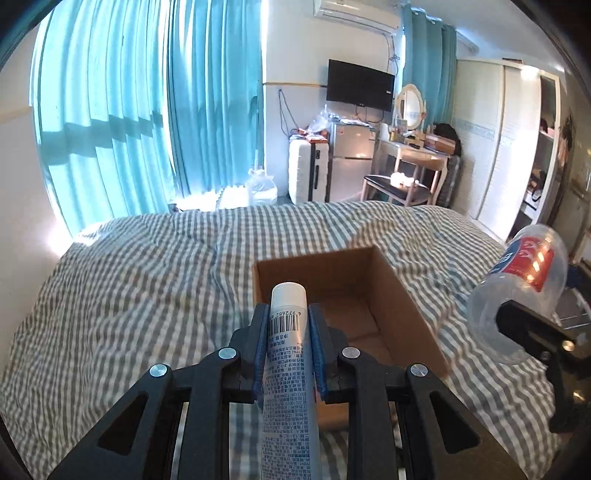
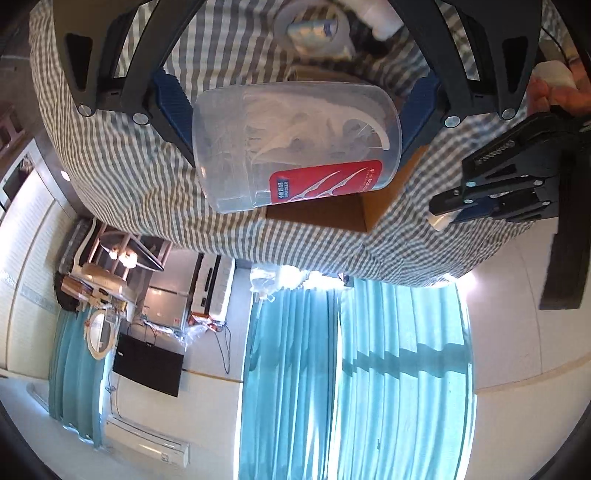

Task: Organize objects
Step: 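Carry tube and jar into the box and open both tools to release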

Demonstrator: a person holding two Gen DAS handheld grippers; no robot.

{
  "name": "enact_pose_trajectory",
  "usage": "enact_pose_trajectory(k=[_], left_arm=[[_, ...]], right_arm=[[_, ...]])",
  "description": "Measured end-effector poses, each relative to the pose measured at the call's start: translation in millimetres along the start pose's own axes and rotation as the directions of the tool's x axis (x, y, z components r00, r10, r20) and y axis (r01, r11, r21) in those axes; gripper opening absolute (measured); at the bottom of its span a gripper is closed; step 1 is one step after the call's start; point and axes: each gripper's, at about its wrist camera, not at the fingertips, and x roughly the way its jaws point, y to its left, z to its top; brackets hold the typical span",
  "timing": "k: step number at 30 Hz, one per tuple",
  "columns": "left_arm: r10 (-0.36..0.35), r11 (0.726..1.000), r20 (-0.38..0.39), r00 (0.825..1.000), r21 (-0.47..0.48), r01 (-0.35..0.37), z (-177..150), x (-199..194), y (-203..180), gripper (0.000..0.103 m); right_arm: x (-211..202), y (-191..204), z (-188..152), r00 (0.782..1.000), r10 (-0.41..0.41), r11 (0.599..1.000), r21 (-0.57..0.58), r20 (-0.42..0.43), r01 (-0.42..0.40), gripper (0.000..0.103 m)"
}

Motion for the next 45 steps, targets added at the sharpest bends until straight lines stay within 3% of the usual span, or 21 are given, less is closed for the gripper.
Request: enact_pose_trajectory(k=[6, 12, 21, 27, 33, 36, 38, 40, 45], left_arm=[[0.011, 1.000, -0.041, 0.999, 0.017, -0.010, 24, 56, 6, 0.021], [-0.010, 1.000, -0.093, 0.996, 0.020, 0.012, 20, 100, 1, 0.021], [-0.081, 0.997, -0.154, 0.985, -0.003, 0.081, 3, 137, -5, 0.021], [-0.075, 0.997, -0.184, 0.980, 0.010, 0.078, -8, 147, -8, 0.021], [-0.043, 0.998, -0.183, 0.982, 0.028, 0.049, -11, 148, -10, 0.022], [-0.033, 0.999, -0.197, 0.980, 0.021, 0.038, -13, 150, -10, 0.029], [-0.016, 0.999, -0.200, 0.980, 0.031, 0.022, -13, 148, -11, 0.050], [-0.021, 0.999, -0.194, 0.981, 0.029, 0.027, -12, 144, -11, 0.055], [-0.018, 0.999, -0.160, 0.987, 0.028, 0.022, -3, 119, -16, 0.080]], right_arm=[[58, -2, 33, 1.000, -0.002, 1.000, -0.019, -0.007, 0.002, 0.095], [136, -17, 49, 0.991, 0.085, 0.994, 0.077, -0.107, -0.077, 0.094], [206, -7, 53, 0.982, 0.118, 0.992, 0.064, -0.150, -0.110, 0.094], [221, -14, 38, 0.972, 0.147, 0.986, 0.100, -0.184, -0.130, 0.094], [208, -22, 33, 0.970, 0.171, 0.981, 0.117, -0.175, -0.152, 0.094], [202, -24, 34, 0.970, 0.182, 0.977, 0.138, -0.163, -0.160, 0.097], [197, -27, 35, 0.971, 0.188, 0.974, 0.158, -0.150, -0.164, 0.099], [189, -31, 36, 0.976, 0.164, 0.977, 0.157, -0.142, -0.142, 0.099], [155, -39, 42, 0.986, 0.123, 0.983, 0.152, -0.112, -0.106, 0.099]])
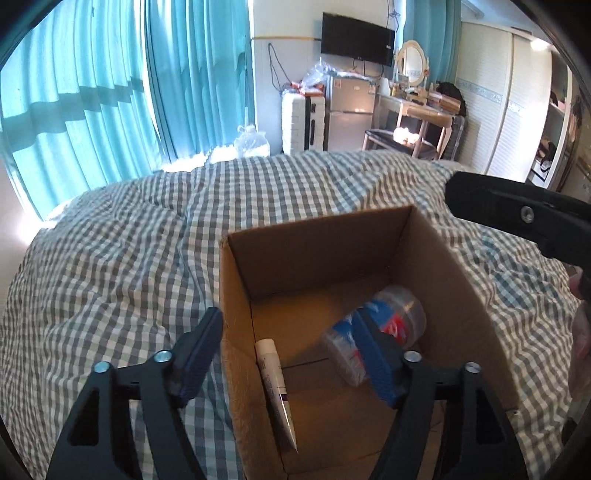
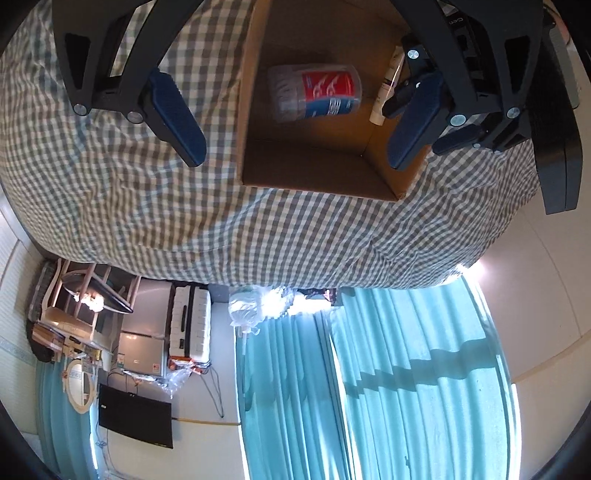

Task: Organize objects
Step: 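Carry tube and jar into the box and open both tools to release, then move the right tool to the white tape roll and grasp it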

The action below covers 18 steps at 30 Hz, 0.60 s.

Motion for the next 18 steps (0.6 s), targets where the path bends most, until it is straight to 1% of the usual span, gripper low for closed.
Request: enact_pose_trajectory(k=[1, 2, 7, 11, 14, 18], left_arm=[[-0.001, 1.000, 0.018, 1.000, -0.002, 0.001, 2, -8, -1, 0.085], [-0.004, 1.000, 0.037, 0.999, -0.007, 0.004, 3, -17, -1, 0.086], [-0.019, 1.000, 0.076, 0.997, -0.021, 0.020, 6, -62, -5, 0.086], [0.007, 1.000, 0.122, 0.993, -0.022, -0.005, 5, -106, -7, 0.087], [0.018, 0.999, 0.152, 0.988, -0.035, -0.013, 3, -134, -8, 0.089], [0.034, 0.999, 0.185, 0.982, -0.041, -0.027, 0, -165, -11, 0.089]], right_arm=[[-9, -1, 1, 1.000, -0.001, 1.000, 0.001, 0.006, 0.001, 0.099], [-18, -2, 1, 1.000, -0.004, 1.000, 0.000, 0.012, 0.004, 0.099], [-80, 0, 3, 0.997, -0.041, 0.999, -0.018, 0.060, 0.042, 0.099], [-129, 7, 3, 0.992, -0.061, 0.998, -0.026, 0.114, 0.065, 0.099], [-164, 15, -4, 0.987, -0.070, 0.996, -0.042, 0.145, 0.077, 0.099], [-199, 24, -16, 0.985, -0.061, 0.996, -0.055, 0.161, 0.071, 0.099]])
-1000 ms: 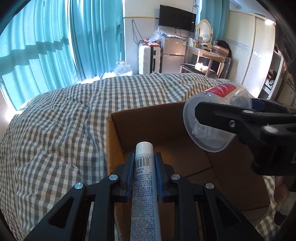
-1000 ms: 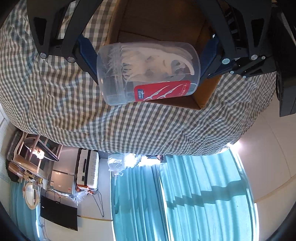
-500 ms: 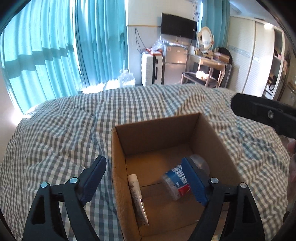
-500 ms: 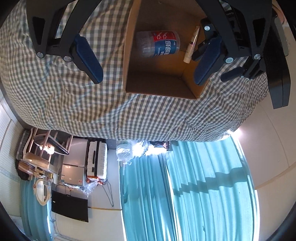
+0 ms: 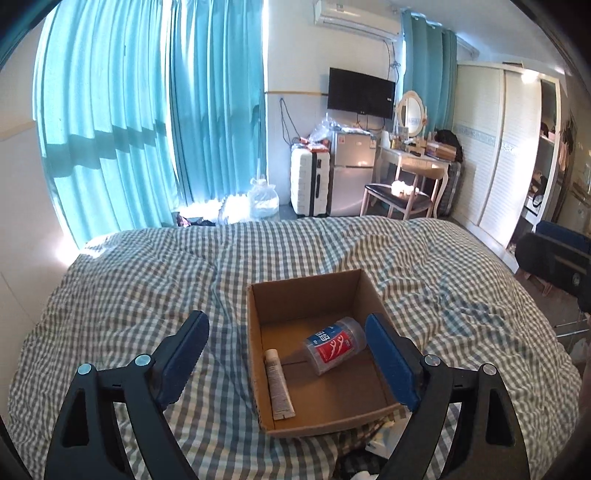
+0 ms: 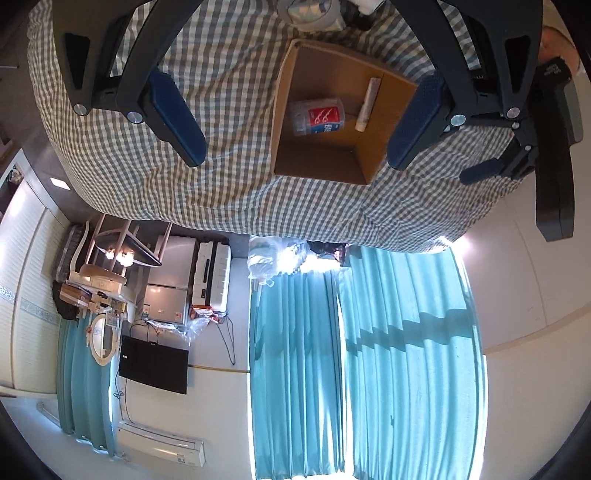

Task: Organize objects
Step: 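Move the right tool to the white tape roll and grasp it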

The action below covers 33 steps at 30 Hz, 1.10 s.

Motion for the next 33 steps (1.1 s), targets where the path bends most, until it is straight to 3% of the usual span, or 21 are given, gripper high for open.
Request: enact_pose_trajectory(k=[10, 19, 29, 33], left_arm=[[0.067, 0.998, 0.057, 0.996, -0.011, -0.067, -11, -57, -1, 0.094], [0.086, 0.996, 0.061, 0.994, -0.014, -0.085, -38, -72, -12, 0.100], [0.161, 0.986, 0.036, 0.986, -0.038, -0.160, -81, -64, -15, 0.101], [0.159, 0.987, -0.009, 0.987, -0.032, -0.159, -98, -49, -13, 0.101]], right_arm=[[-53, 10, -27, 1.000, -0.012, 0.999, -0.030, 0.021, 0.013, 0.099], [-72, 17, -69, 1.000, -0.013, 0.998, -0.066, -0.004, 0.013, 0.099], [-58, 19, -111, 0.998, 0.024, 0.998, -0.059, -0.066, -0.028, 0.099], [-38, 19, -132, 0.992, 0.036, 0.997, -0.062, -0.118, -0.043, 0.099]])
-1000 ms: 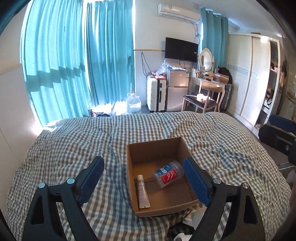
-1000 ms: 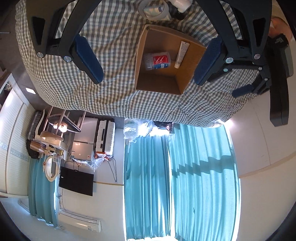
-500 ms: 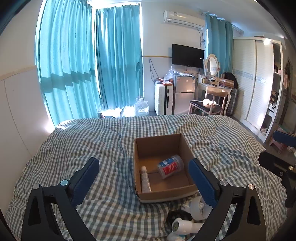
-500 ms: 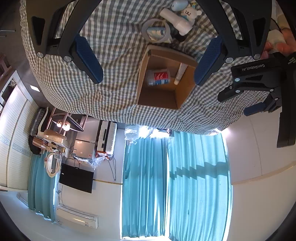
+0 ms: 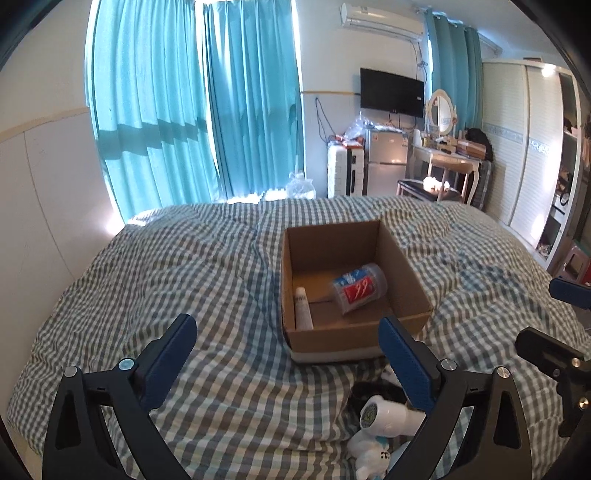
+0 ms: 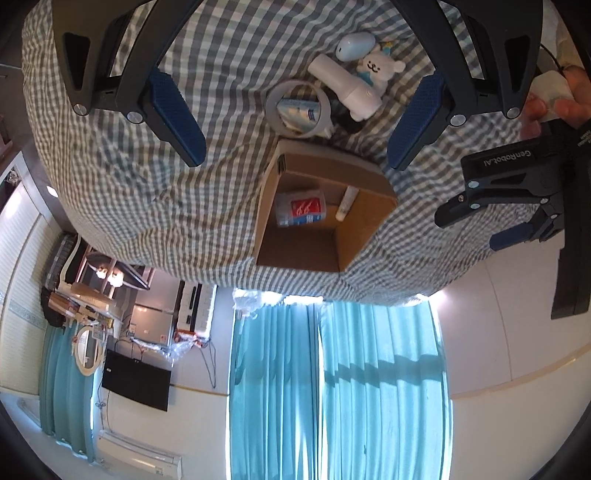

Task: Organize objects
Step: 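Move the right tool to the white tape roll and grasp it, then grasp the white plush toy with the left tool while the right tool lifts the tape roll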

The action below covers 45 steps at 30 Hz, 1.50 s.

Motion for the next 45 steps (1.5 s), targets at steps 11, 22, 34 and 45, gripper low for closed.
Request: enact_pose_trajectory(k=[11, 22, 34, 45], left_arm=[[-0.016, 0.999, -0.174, 0.985, 0.032, 0.022, -73, 48, -16, 0.101], [-0.032, 0.996, -0.283, 0.959, 0.067, 0.053, -97, 63, -27, 0.101], [-0.133, 0.979, -0.364, 0.922, 0.099, 0.180, -121, 66, -52, 0.101], [-0.172, 0.966, -0.400, 0.900, 0.113, 0.234, -133, 79, -67, 0.082]], right_arm=[[94, -14, -54, 0.977, 0.046, 0.996, 0.078, -0.207, -0.031, 0.099], [163, -24, -72, 0.924, 0.071, 0.992, 0.123, -0.376, -0.026, 0.099], [198, -19, -74, 0.877, 0.083, 0.992, 0.119, -0.473, -0.030, 0.087], [142, -18, -60, 0.940, 0.046, 0.996, 0.086, -0.339, -0.018, 0.086]])
